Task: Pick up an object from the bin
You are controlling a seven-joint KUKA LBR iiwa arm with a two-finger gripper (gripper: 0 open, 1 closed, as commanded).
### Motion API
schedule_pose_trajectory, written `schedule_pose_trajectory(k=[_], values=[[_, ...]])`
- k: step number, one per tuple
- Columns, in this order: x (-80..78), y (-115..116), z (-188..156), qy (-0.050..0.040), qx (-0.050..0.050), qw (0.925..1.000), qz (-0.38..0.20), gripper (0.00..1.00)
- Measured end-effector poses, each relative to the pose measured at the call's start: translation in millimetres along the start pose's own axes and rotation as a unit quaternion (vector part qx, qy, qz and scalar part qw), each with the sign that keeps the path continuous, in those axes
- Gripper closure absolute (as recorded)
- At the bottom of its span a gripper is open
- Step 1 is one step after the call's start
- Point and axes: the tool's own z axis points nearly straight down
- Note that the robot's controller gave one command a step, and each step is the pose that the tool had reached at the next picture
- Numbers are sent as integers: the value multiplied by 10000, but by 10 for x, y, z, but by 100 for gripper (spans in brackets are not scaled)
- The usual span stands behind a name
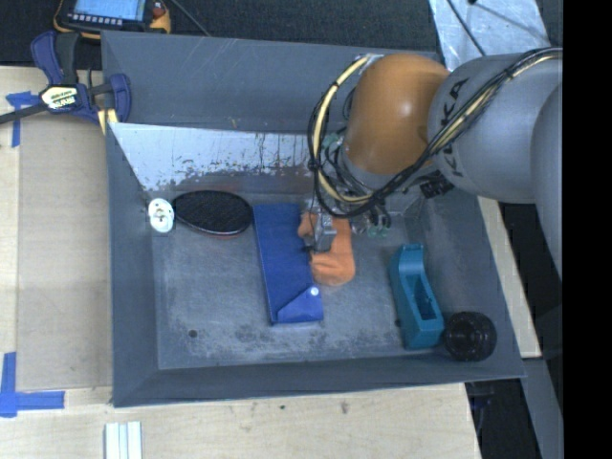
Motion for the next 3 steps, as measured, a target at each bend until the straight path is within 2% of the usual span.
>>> schedule_pose_trajectory(k=[1, 2, 3], values=[[49, 142, -294, -1, 18, 10000, 29, 100], [83, 274, -432, -8, -6, 10000, -58, 100], [72, 245, -1041, 18, 8, 10000, -96, 100]])
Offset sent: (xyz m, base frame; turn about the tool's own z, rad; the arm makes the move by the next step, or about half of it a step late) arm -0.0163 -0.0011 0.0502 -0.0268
